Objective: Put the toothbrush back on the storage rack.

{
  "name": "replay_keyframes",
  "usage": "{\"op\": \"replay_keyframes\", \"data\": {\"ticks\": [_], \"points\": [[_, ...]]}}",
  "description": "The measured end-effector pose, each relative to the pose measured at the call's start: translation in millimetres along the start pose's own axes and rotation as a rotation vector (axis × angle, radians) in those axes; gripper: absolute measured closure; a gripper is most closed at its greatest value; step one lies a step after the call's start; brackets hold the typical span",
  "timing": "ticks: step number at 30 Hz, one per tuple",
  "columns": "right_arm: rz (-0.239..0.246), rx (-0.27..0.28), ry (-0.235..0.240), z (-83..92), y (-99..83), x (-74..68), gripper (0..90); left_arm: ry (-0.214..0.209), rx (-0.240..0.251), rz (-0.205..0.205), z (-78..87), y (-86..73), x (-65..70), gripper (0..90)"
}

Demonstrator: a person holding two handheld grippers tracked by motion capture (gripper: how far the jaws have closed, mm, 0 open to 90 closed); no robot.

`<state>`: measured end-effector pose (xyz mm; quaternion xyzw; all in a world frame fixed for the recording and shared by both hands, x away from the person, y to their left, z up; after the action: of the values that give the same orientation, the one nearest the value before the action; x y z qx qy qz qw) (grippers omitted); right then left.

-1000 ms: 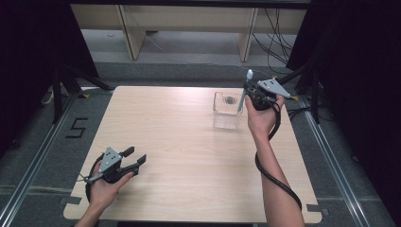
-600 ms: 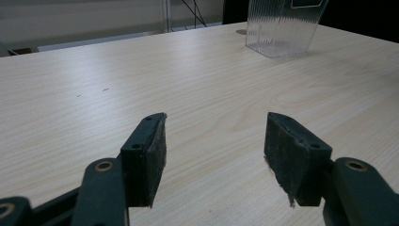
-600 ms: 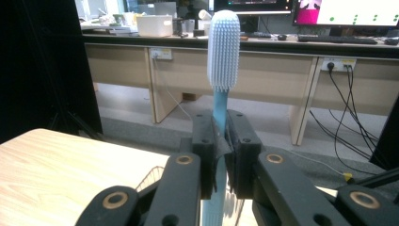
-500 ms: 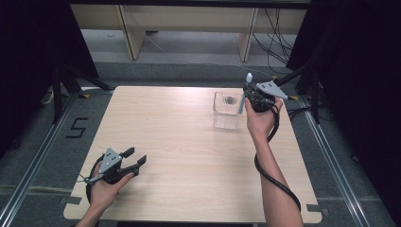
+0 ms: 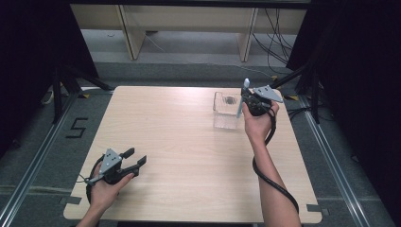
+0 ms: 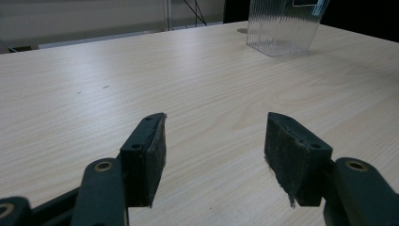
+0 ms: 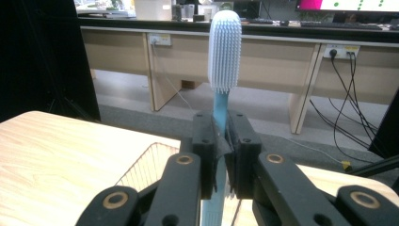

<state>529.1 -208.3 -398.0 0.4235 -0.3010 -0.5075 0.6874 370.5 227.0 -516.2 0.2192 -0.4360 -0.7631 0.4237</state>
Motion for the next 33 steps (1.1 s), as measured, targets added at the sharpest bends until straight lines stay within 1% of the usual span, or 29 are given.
{"op": "replay_keyframes", "data": {"ticks": [1, 4, 5, 6, 7, 9, 10, 11, 13, 14, 15, 16, 17, 18, 19, 21, 22, 25, 26, 27, 28, 30, 31, 32, 33], "points": [[0.011, 0.0, -0.004, -0.8, -0.7, 0.3, 83.6, 0.0, -0.002, 0.001, 0.1, -0.3, 0.1, 38.7], [0.003, -0.006, -0.005, -2.4, -3.4, 0.1, 83.6, -0.002, -0.004, 0.008, 0.1, -1.2, 0.5, 38.7], [0.009, -0.004, -0.006, -4.0, -4.9, 0.9, 83.6, -0.01, 0.012, -0.004, -1.5, -0.7, -0.1, 38.6], [0.009, -0.004, -0.006, -4.0, -4.9, 0.9, 83.6, -0.001, -0.007, 0.008, 0.1, -1.4, 0.9, 38.6], [0.008, -0.007, -0.007, -4.1, -5.6, 0.6, 83.6, 0.0, -0.004, 0.005, -0.2, -1.1, 0.9, 38.6], [0.022, -0.011, -0.003, -5.2, -6.9, 1.8, 83.6, 0.0, -0.002, 0.007, -0.2, -1.0, 1.1, 38.6], [-0.002, -0.02, -0.005, -5.1, -8.6, 0.4, 83.6, -0.001, -0.002, 0.007, -0.3, -1.0, 1.3, 38.6], [0.007, -0.012, 0.003, -6.7, -9.2, 1.0, 83.6, -0.001, -0.001, 0.006, -0.3, -1.1, 1.4, 38.6], [-0.011, -0.024, -0.003, -6.7, -11.7, -0.1, 83.6, -0.005, -0.002, 0.011, -0.4, -1.6, 1.9, 38.6], [0.009, -0.017, -0.002, -8.2, -12.2, 1.4, 83.6, -0.006, -0.001, 0.01, -0.8, -1.7, 2.0, 38.6], [-0.008, -0.027, -0.004, -7.8, -13.6, 0.2, 83.6, -0.018, 0.019, -0.006, -2.8, -1.1, 1.1, 38.6], [0.002, -0.026, 0.0, -9.0, -14.2, 1.1, 83.6, -0.017, 0.018, -0.004, -2.8, -1.2, 1.3, 38.6], [0.0, -0.031, 0.002, -9.3, -15.0, 0.9, 83.6, -0.017, 0.019, -0.006, -2.9, -1.2, 1.3, 38.6], [-0.006, -0.03, -0.007, -10.1, -16.2, 0.6, 83.6, -0.017, 0.019, -0.005, -2.9, -1.3, 1.3, 38.6], [-0.008, -0.038, 0.002, -11.2, -18.1, -0.5, 83.6, -0.017, 0.019, -0.005, -2.8, -1.3, 1.3, 38.5], [-0.011, -0.039, 0.0, -11.8, -18.7, -0.8, 83.6, -0.017, 0.02, -0.005, -2.8, -1.4, 1.2, 38.5], [0.002, -0.039, -0.005, -12.6, -19.3, 0.0, 83.6, -0.016, 0.02, -0.005, -2.8, -1.5, 1.2, 38.5], [-0.007, -0.041, 0.001, -14.5, -21.7, -0.5, 83.6, -0.017, 0.018, -0.007, -3.0, -2.1, 1.1, 38.4], [-0.009, -0.045, -0.002, -14.1, -22.5, -1.2, 83.6, -0.005, -0.005, 0.01, -1.1, -3.1, 2.3, 38.4], [-0.004, -0.049, -0.004, -14.3, -23.0, -0.6, 83.6, -0.006, -0.004, 0.007, -1.2, -3.1, 2.0, 38.4], [-0.009, -0.046, 0.005, -15.5, -24.0, -0.8, 83.6, -0.006, -0.004, 0.008, -1.2, -3.2, 1.9, 38.4], [-0.02, -0.051, -0.001, -15.2, -25.5, -1.8, 83.6, -0.005, -0.004, 0.01, -1.1, -3.4, 1.8, 38.4], [-0.014, -0.051, -0.003, -15.6, -26.2, -1.1, 83.5, -0.005, -0.004, 0.011, -1.1, -3.4, 1.7, 38.3], [-0.018, -0.052, 0.003, -16.1, -27.0, -1.5, 83.5, -0.007, 0.003, 0.007, -1.5, -3.1, 1.4, 38.3], [-0.008, -0.054, 0.004, -16.4, -27.3, -0.7, 83.5, -0.016, 0.018, -0.002, -2.8, -2.6, 0.8, 38.3]]}}
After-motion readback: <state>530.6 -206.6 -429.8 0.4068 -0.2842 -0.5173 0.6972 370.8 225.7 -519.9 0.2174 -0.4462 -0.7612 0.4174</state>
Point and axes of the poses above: each handheld gripper's, and its own axes: z roughly backward along the jaws, y roughly out of its top, x roughly to its right, the point moved 2 cm from there along -z, roughly forward along the jaws, and after that the axes turned 15 degrees about -x, right-handed, at the moved point
